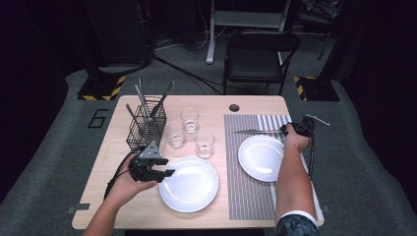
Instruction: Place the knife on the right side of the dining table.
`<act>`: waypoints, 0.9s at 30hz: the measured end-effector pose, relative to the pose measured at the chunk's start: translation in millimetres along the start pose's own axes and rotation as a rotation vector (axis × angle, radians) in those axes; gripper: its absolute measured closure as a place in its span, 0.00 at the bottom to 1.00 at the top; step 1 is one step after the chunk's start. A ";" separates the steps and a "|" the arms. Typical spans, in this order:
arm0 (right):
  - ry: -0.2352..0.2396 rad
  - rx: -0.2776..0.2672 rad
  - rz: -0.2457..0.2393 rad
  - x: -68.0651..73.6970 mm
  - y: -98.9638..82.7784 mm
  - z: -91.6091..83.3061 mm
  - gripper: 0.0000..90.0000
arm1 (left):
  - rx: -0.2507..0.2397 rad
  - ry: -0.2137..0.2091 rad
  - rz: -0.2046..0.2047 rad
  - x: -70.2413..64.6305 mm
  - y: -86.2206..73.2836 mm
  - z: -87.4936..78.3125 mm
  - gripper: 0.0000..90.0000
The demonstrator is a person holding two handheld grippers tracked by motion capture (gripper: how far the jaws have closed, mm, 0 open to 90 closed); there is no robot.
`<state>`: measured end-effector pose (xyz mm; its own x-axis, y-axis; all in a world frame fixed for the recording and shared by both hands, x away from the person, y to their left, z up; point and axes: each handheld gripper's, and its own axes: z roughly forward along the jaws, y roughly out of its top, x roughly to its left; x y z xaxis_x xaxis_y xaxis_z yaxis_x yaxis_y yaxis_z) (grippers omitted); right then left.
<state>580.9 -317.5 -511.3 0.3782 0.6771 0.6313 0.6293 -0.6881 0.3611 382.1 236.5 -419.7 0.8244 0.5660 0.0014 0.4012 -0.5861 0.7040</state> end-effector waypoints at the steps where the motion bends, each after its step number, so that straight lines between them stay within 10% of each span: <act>1: -0.005 -0.001 -0.014 1.0 -0.3 0.1 0.74 | 0.001 0.000 0.000 0.0 0.0 0.0 0.57; 27: -0.035 -0.002 -0.049 7.0 2.5 -0.6 0.71 | 0.000 0.003 -0.005 0.5 -0.8 0.4 0.57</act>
<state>584.6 -314.6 -505.5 0.3702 0.7187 0.5886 0.6466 -0.6543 0.3922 382.4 237.0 -420.5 0.8212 0.5706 -0.0001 0.4052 -0.5830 0.7042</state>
